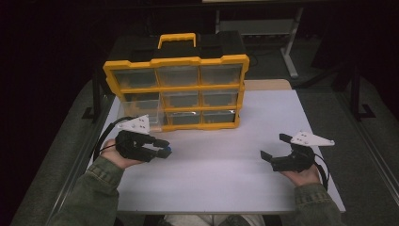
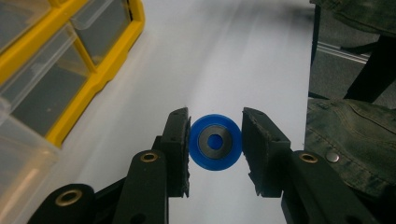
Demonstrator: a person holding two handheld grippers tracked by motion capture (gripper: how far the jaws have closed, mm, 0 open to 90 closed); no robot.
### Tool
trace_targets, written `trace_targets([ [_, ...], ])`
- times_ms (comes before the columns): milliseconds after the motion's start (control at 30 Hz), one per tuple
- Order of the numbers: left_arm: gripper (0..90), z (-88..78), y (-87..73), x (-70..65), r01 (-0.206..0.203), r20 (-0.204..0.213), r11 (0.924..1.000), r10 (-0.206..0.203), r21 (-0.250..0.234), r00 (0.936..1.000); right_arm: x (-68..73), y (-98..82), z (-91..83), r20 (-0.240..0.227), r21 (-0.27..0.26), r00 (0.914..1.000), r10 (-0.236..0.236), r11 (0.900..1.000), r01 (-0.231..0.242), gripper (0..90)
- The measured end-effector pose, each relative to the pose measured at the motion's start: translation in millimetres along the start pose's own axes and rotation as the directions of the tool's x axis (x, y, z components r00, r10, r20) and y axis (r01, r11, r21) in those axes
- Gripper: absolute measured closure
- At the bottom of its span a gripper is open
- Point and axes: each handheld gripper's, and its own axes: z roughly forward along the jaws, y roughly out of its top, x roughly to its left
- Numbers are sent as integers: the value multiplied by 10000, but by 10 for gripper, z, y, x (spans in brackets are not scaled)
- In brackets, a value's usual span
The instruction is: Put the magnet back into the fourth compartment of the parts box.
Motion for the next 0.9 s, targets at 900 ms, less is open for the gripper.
trace_targets([
  [900,626,-356,263,142,-200,-423,9998,200,3,9989,-1,-5,5,29,43,10000,11,10000,-11,0],
])
